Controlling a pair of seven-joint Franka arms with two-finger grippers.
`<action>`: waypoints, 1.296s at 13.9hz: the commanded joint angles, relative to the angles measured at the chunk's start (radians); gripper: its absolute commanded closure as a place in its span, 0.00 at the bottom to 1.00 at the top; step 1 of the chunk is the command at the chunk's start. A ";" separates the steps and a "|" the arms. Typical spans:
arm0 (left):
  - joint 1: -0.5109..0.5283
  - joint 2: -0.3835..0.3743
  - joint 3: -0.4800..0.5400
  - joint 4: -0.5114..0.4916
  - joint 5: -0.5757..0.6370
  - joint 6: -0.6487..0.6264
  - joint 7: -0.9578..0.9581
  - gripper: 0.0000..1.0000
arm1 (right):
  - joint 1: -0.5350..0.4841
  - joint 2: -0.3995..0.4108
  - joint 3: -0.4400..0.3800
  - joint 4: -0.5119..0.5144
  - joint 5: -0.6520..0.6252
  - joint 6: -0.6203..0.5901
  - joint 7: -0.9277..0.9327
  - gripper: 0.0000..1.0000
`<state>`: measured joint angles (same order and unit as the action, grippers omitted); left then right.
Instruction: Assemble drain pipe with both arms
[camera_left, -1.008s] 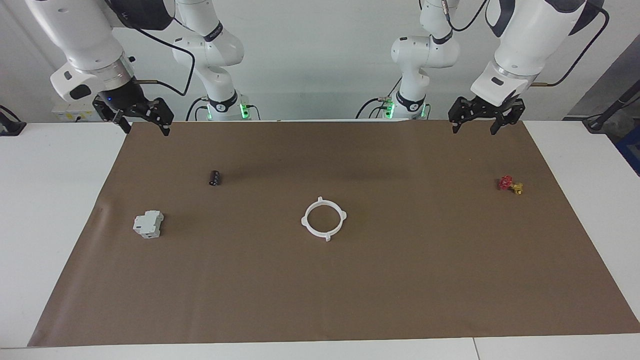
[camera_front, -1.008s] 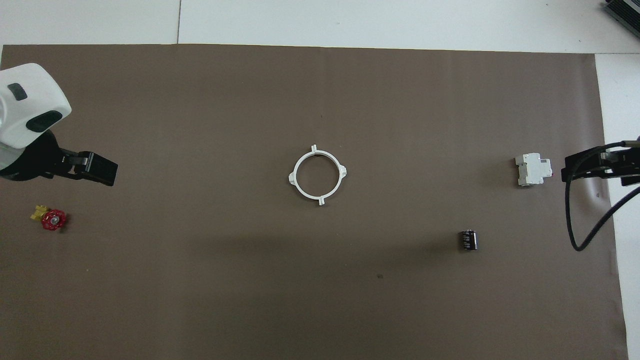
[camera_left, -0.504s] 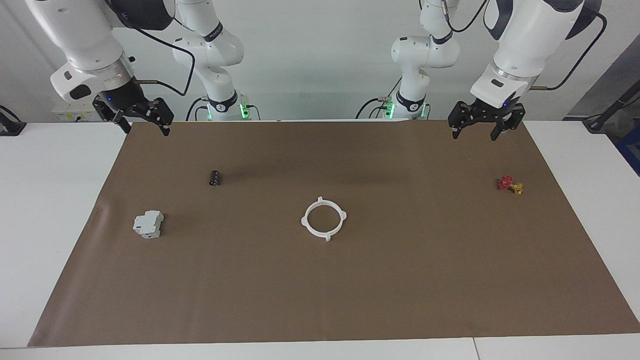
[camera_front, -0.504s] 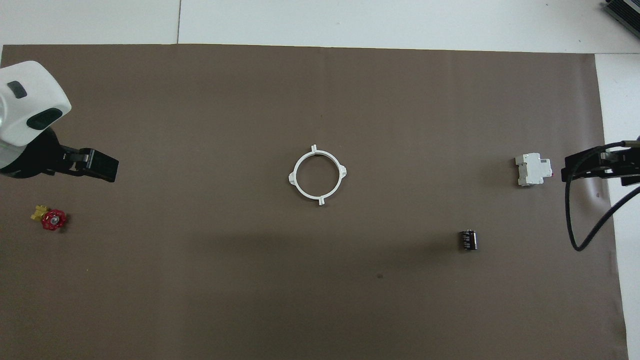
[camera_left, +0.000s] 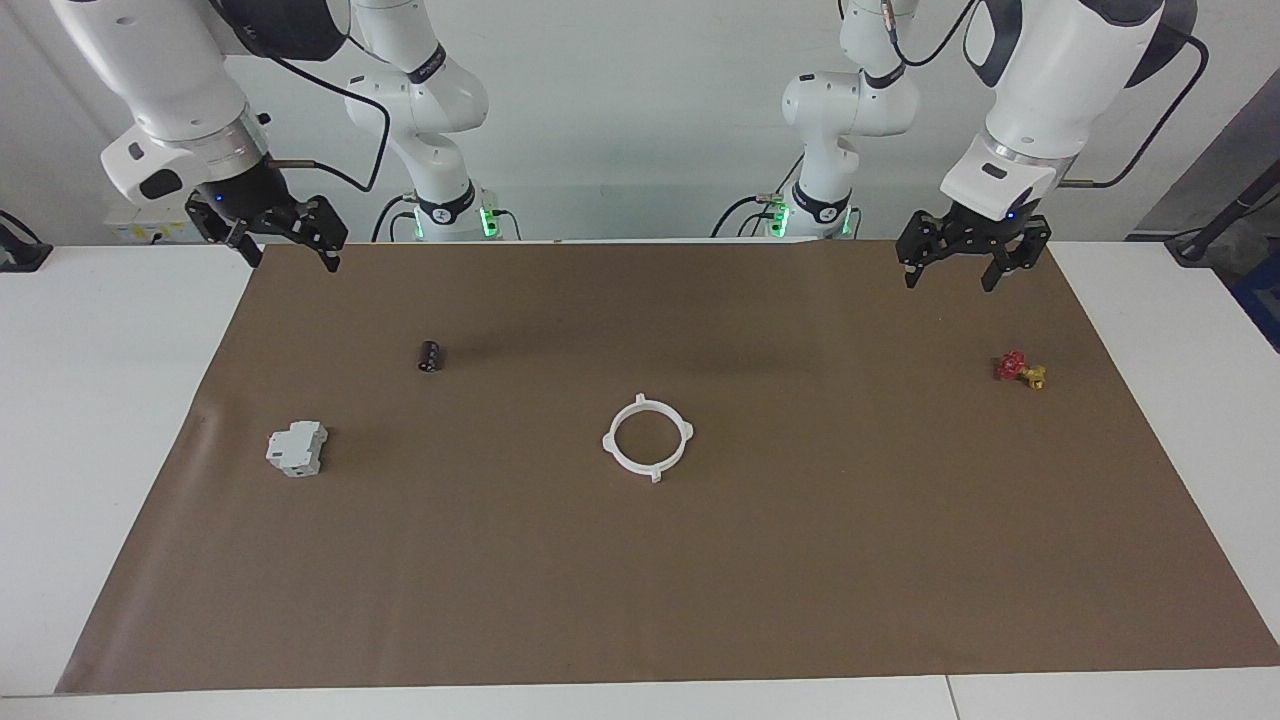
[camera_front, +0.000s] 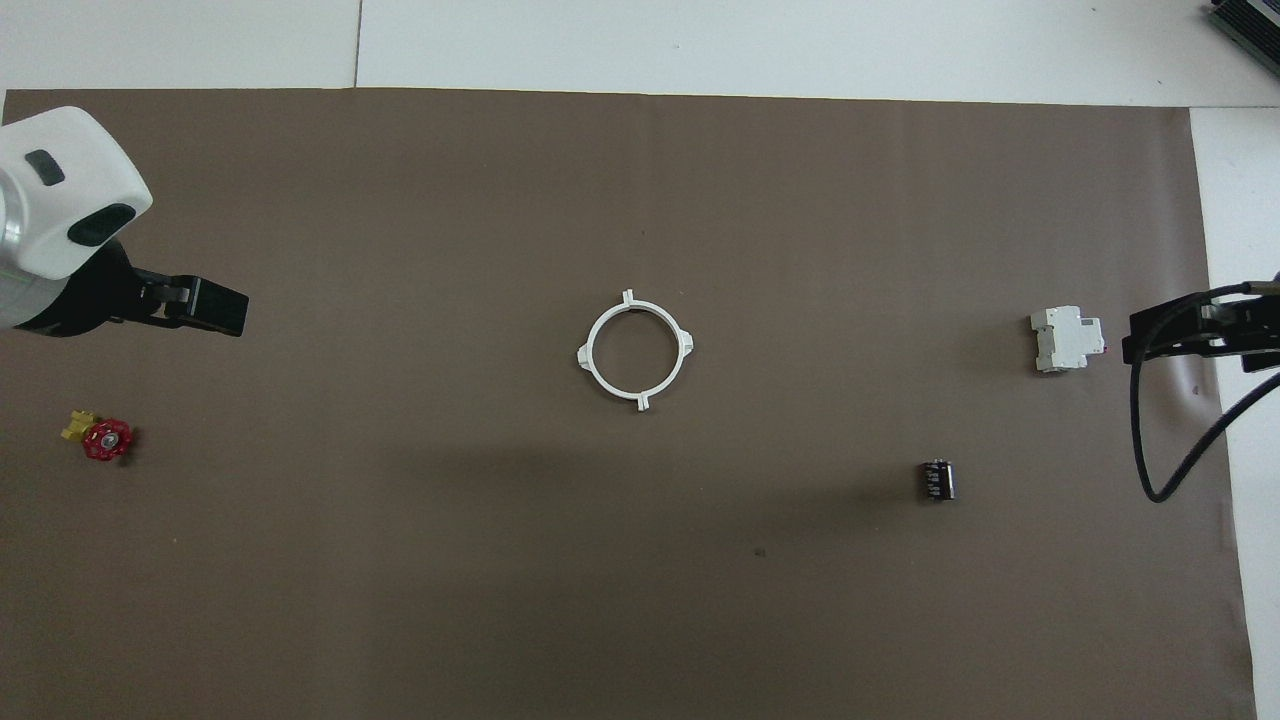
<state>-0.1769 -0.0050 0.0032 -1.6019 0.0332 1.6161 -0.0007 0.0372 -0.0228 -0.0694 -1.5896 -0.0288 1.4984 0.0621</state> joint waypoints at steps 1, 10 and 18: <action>0.002 -0.032 0.003 -0.033 -0.016 0.021 -0.010 0.00 | -0.007 -0.011 0.003 -0.015 0.006 0.009 -0.022 0.00; 0.005 -0.038 0.012 -0.033 -0.016 0.012 -0.010 0.00 | -0.007 -0.011 0.003 -0.015 0.006 0.009 -0.022 0.00; 0.014 -0.043 0.015 -0.036 -0.016 0.013 -0.009 0.00 | -0.011 -0.009 0.002 -0.012 0.006 0.000 -0.030 0.00</action>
